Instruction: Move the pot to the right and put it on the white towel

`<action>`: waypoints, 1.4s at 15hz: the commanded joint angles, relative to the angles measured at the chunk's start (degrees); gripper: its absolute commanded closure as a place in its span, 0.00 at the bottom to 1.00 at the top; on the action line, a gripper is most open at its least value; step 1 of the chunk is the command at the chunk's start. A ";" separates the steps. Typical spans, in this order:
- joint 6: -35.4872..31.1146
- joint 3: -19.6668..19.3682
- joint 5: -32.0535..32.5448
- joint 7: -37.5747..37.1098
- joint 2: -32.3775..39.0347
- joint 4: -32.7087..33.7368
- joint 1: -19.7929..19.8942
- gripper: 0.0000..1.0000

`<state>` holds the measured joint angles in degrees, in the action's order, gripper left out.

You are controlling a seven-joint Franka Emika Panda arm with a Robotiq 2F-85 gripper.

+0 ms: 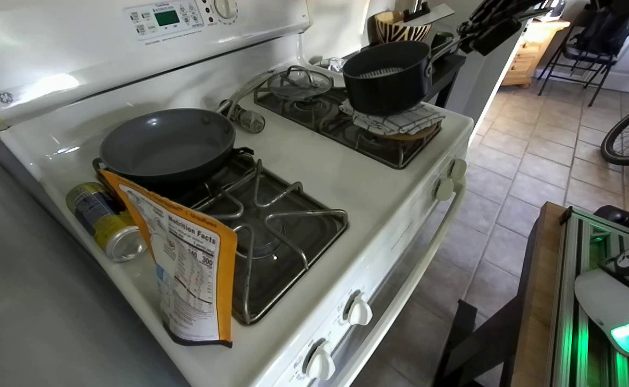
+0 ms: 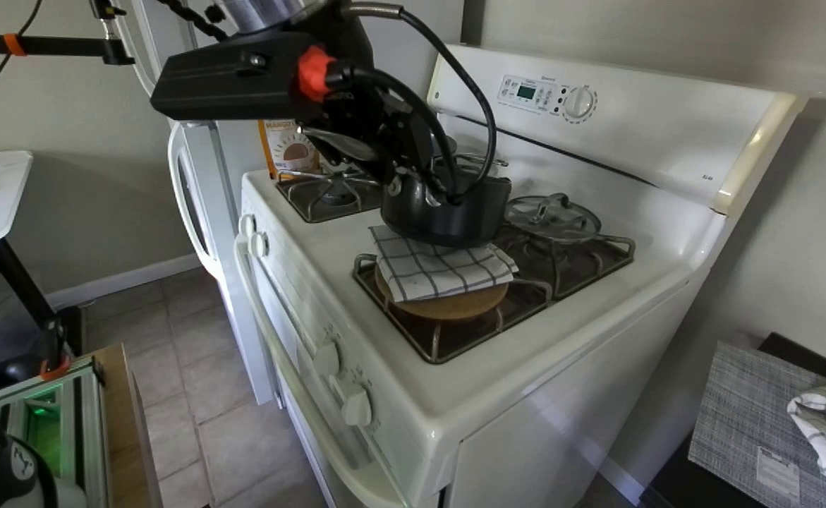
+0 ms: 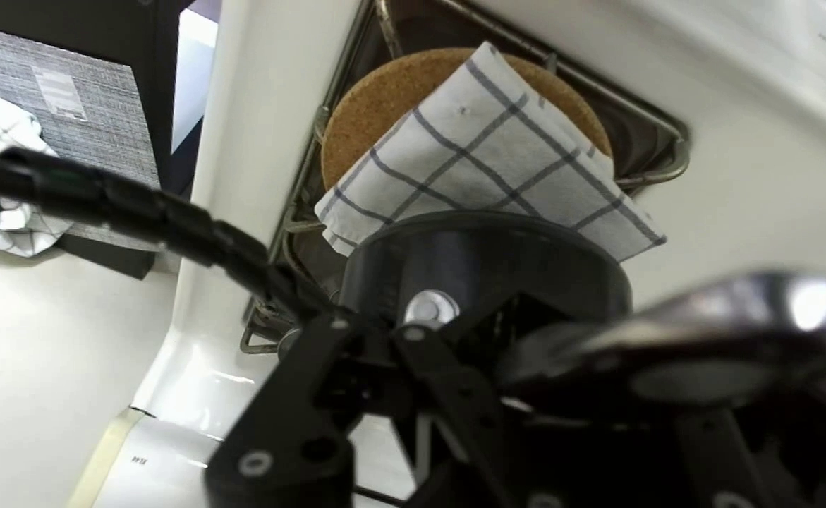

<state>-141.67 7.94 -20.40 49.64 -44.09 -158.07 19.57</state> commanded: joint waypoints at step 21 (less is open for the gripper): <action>12.68 0.00 18.86 -8.07 2.57 -0.05 1.39 0.99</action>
<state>-129.89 13.74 -12.81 49.23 -42.55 -158.12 26.58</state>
